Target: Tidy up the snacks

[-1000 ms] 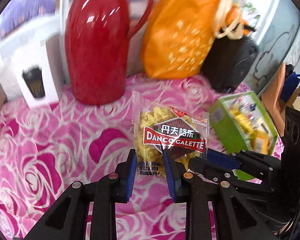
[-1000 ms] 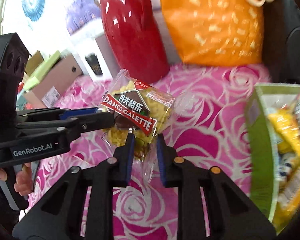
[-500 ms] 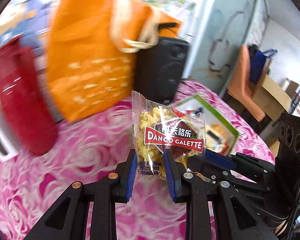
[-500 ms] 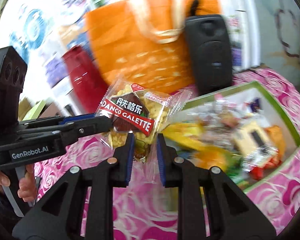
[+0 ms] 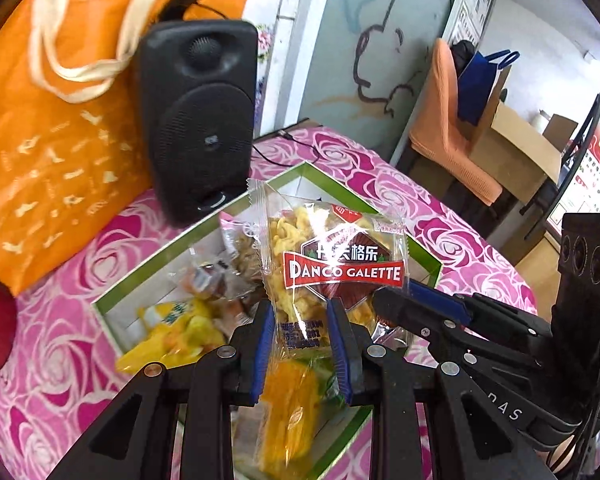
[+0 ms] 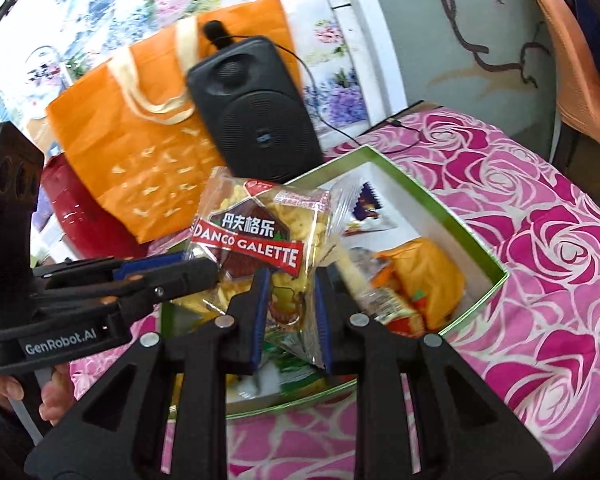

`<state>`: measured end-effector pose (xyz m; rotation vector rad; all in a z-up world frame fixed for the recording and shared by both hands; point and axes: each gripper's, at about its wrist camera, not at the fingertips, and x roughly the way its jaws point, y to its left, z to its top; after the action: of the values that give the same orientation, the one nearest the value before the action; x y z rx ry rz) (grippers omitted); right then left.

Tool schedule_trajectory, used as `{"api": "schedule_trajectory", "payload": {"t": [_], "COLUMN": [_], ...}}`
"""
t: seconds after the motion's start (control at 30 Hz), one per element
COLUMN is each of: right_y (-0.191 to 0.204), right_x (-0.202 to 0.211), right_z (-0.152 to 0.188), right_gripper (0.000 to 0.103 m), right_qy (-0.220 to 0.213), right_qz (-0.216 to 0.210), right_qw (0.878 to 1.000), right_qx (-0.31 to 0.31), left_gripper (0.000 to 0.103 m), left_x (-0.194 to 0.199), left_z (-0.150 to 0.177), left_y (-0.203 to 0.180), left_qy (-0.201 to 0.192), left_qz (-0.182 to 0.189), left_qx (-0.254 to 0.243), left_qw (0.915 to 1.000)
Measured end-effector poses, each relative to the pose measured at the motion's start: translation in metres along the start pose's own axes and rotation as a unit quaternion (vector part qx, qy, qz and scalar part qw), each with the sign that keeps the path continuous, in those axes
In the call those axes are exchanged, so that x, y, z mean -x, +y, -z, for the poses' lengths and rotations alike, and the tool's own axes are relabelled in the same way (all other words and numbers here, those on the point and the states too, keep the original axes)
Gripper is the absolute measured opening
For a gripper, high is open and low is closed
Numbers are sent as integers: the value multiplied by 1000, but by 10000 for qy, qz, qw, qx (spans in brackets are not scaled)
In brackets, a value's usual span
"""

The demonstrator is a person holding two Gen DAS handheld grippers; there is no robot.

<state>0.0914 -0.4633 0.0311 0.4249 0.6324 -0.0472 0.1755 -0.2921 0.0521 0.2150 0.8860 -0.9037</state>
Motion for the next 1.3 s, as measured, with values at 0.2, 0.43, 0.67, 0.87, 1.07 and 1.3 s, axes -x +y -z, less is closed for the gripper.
{"api": "schedule_trajectory", "payload": {"t": [0.2,0.43,0.67,0.87,1.07,1.3], "right_y": [-11,-10,-1,19,30,21], "right_x": [-23,-20,12,52,87,93], "right_z": [0,8,7,16,37,64], "right_gripper": [35,91,100,102,102,102], "right_qy": [143,-92,-215,-49,72,321], "right_qz": [123,387,546,524,727,847], "right_qw": [9997,9979,9955,9905,9842,9845], "right_qx": [125,506,739,1269,1613,1503], "left_gripper": [49,87,87,88,89,95], "left_x": [-24,3,36,73,95,98], "left_z": [-2,8,24,55,94,132], "left_y": [10,24,18,3,-13,-25], "left_qy": [137,-507,-645,-728,-707,-521], "left_qz": [-216,-1191,-1455,-1931,-2120,-2188], "left_qx": [164,470,445,563,701,773], "left_qw": [9995,9905,9862,9769,9722,9713]}}
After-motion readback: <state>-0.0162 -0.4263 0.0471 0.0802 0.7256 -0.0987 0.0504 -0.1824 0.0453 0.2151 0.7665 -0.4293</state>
